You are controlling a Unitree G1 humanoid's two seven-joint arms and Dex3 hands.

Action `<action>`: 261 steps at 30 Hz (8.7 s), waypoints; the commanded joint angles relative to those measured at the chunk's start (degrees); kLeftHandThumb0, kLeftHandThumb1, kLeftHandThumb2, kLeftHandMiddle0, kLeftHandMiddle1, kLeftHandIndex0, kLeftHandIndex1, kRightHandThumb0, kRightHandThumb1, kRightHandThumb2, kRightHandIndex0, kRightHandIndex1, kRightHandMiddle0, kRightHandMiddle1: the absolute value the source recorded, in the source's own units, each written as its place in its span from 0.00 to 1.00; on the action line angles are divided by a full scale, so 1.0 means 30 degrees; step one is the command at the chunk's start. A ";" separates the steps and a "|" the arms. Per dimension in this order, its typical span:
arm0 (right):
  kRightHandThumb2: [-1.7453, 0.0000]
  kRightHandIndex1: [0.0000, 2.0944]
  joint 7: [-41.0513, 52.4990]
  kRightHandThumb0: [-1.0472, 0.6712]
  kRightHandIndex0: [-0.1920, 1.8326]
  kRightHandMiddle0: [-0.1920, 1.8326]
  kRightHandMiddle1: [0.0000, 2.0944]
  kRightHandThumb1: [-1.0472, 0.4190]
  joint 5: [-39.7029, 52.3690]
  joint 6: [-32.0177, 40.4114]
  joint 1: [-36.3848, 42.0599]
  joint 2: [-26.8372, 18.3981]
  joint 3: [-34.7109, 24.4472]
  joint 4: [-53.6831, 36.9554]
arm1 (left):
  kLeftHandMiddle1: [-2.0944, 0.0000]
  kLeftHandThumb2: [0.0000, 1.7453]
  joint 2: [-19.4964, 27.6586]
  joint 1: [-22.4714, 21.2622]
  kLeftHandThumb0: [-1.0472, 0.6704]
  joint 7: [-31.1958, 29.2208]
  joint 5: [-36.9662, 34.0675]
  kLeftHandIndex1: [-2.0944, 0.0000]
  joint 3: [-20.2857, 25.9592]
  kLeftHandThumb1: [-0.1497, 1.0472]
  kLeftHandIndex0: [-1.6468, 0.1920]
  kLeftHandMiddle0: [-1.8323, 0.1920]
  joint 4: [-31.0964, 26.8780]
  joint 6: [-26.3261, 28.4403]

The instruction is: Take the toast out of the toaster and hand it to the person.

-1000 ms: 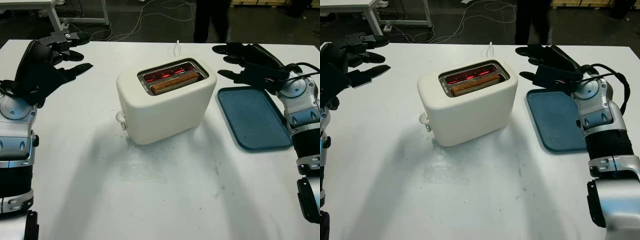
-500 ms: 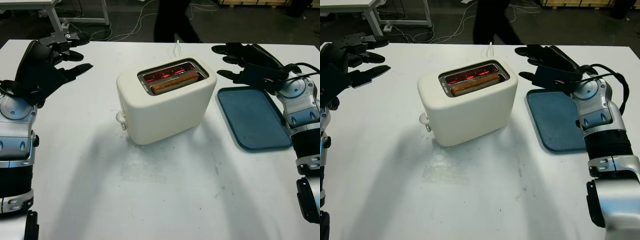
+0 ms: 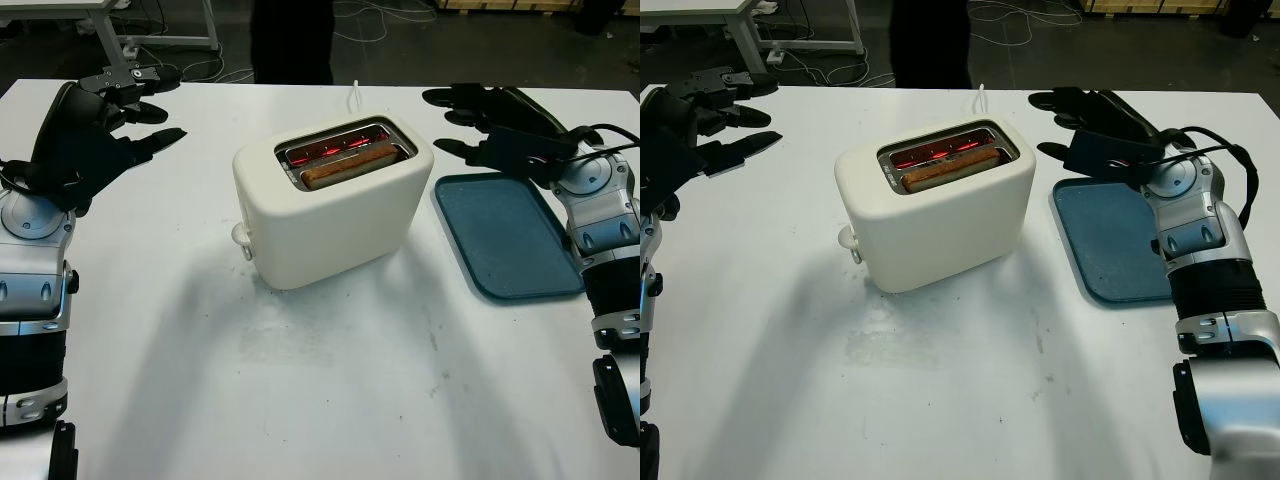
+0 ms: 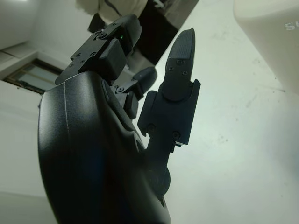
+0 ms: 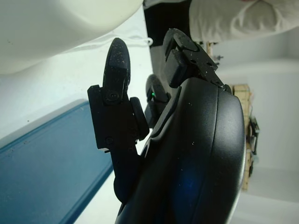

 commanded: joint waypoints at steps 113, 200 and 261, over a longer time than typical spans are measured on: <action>0.99 0.43 0.3828 0.27 0.18 0.29 0.22 0.28 0.0546 -0.2900 -0.4164 0.2666 0.3092 -0.1645 | 0.63 0.05 0.0003 0.0188 0.36 0.0079 0.0410 0.90 -0.0121 0.89 0.58 0.71 -0.0184 0.0349; 0.84 0.83 -1.0871 0.57 0.49 0.33 0.83 0.09 0.5525 -0.4309 -0.6822 0.5021 -0.5931 1.4791 | 0.62 0.06 0.0104 0.0250 0.36 -0.0105 0.0023 0.92 -0.0102 0.89 0.58 0.73 -0.0239 0.1169; 0.87 0.83 -1.1781 0.52 0.53 0.37 0.83 0.09 0.4967 -0.3392 -0.6061 0.5069 -0.5487 1.5463 | 0.60 0.05 -0.0013 0.0235 0.36 0.0023 -0.0250 0.93 -0.0008 0.89 0.58 0.74 -0.0019 0.0873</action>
